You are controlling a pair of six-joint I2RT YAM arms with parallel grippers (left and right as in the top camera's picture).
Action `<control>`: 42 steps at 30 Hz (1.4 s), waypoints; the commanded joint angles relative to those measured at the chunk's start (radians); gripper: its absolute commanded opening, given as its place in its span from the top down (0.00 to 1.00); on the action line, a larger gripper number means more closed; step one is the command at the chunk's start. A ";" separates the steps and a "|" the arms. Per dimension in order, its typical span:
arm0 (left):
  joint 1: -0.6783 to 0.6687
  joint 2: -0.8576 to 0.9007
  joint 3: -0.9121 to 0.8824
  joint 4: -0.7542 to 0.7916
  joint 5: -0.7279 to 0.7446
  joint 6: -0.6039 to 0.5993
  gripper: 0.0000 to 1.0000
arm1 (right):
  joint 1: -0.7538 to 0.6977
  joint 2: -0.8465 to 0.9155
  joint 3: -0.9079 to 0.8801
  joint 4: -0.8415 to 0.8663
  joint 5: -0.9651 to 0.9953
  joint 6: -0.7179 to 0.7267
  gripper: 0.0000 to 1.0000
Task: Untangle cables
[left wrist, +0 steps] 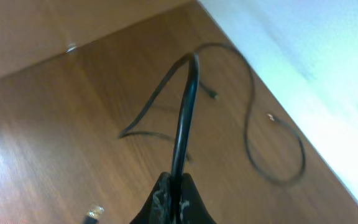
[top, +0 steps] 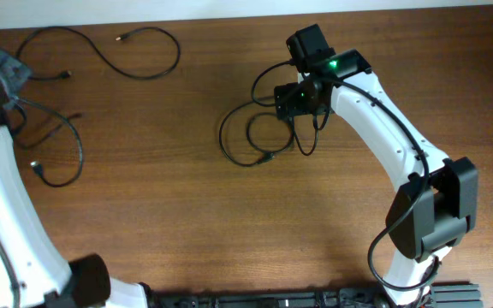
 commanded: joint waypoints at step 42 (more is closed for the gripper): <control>0.293 0.684 0.148 0.119 0.103 0.212 0.00 | 0.004 -0.013 -0.005 0.001 -0.006 0.002 0.02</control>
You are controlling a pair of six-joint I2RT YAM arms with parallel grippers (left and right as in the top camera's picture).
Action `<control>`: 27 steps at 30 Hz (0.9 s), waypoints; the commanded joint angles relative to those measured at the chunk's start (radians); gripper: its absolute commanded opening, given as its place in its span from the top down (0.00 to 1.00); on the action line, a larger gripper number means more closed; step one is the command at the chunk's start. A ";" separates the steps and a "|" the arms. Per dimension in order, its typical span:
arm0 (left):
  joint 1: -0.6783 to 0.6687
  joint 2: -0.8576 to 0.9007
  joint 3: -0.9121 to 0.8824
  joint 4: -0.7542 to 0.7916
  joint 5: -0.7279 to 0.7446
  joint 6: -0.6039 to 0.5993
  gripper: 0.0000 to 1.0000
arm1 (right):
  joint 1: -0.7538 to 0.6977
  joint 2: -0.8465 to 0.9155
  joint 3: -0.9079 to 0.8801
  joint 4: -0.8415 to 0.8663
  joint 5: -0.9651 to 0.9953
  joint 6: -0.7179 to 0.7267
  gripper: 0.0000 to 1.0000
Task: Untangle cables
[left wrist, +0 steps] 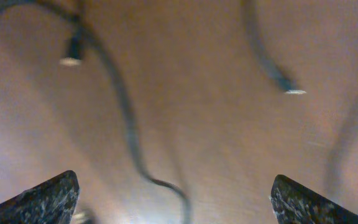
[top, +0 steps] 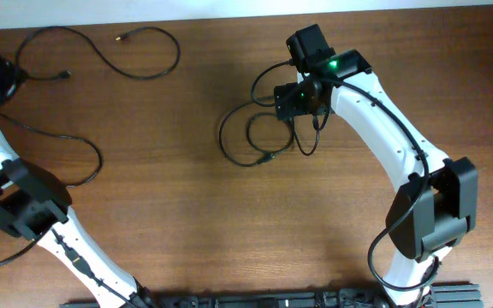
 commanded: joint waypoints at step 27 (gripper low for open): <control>0.038 -0.175 -0.199 0.393 0.340 -0.153 0.01 | 0.004 -0.013 -0.005 0.001 -0.002 0.002 0.01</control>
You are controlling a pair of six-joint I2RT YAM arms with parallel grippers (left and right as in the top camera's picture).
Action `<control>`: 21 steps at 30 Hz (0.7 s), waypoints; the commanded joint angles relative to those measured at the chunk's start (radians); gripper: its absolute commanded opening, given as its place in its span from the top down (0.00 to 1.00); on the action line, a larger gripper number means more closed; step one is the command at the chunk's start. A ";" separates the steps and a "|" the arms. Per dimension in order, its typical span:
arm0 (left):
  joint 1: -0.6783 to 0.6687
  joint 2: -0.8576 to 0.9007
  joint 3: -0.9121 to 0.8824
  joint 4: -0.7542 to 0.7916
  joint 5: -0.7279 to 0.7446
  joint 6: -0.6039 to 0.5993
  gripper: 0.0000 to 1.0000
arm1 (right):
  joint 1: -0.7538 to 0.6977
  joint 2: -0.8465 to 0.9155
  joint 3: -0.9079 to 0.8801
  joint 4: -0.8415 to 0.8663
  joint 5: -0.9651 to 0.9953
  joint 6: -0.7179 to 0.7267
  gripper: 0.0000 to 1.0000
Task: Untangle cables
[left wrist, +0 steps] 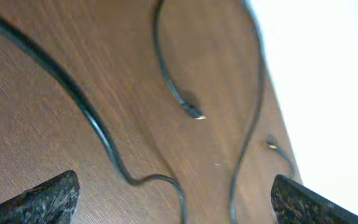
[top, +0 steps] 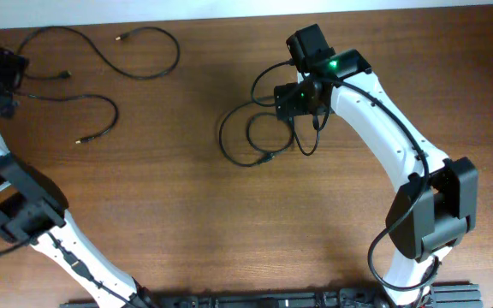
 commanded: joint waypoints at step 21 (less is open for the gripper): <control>-0.763 -0.121 -0.015 -0.579 -0.194 0.330 0.01 | -0.348 -0.013 -0.003 -0.116 -0.131 0.020 0.01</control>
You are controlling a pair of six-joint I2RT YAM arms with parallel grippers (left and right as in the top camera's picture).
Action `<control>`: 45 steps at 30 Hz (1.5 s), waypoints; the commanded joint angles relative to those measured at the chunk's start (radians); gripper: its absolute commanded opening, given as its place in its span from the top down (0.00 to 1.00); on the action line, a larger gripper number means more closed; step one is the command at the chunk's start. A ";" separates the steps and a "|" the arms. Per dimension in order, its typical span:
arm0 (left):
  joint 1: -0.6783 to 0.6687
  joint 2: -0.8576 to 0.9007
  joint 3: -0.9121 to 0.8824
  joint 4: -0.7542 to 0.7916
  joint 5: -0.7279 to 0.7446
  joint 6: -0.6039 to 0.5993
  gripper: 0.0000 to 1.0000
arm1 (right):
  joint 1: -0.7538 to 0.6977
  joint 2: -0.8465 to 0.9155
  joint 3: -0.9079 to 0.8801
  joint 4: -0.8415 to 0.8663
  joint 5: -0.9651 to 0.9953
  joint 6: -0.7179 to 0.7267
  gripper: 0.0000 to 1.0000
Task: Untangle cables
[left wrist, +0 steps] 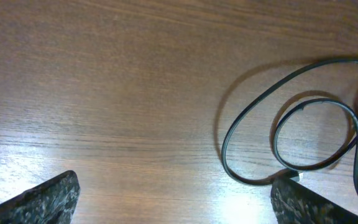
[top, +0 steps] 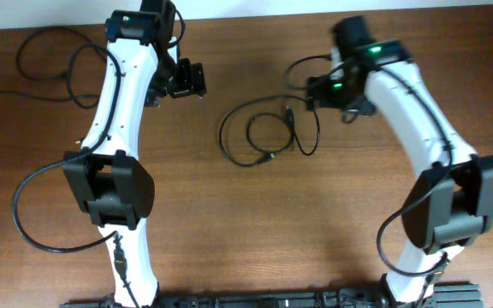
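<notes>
Tangled black cable loops lie mid-table; in the left wrist view the same loops sit at the right. My left gripper hovers left of the tangle. It is open, with both fingertips at the frame's bottom corners and only bare wood between them. My right gripper is at the tangle's upper right. A strand runs up into it from the loops, and an upper loop arcs to it. Its jaws are hidden under the wrist.
More black cables lie spread at the table's far left, one end near the left edge. The table's back edge meets a white wall. The arm bases stand at the front edge.
My left arm has gone from the far left edge to a spot just left of the middle tangle, still open. My right gripper has shifted right, and the tangle's upper loop shifted with it.
My left gripper was shut on a cable held up at the far left. Then it was open with that cable lying on the table, and it stayed open near the left cables. Now it is beside the middle tangle, which the right gripper has pulled rightward.
</notes>
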 commanded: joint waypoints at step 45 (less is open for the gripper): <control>-0.036 -0.369 0.431 -0.027 -0.911 -0.174 1.00 | -0.402 -0.013 -0.003 -0.068 0.106 -0.017 0.01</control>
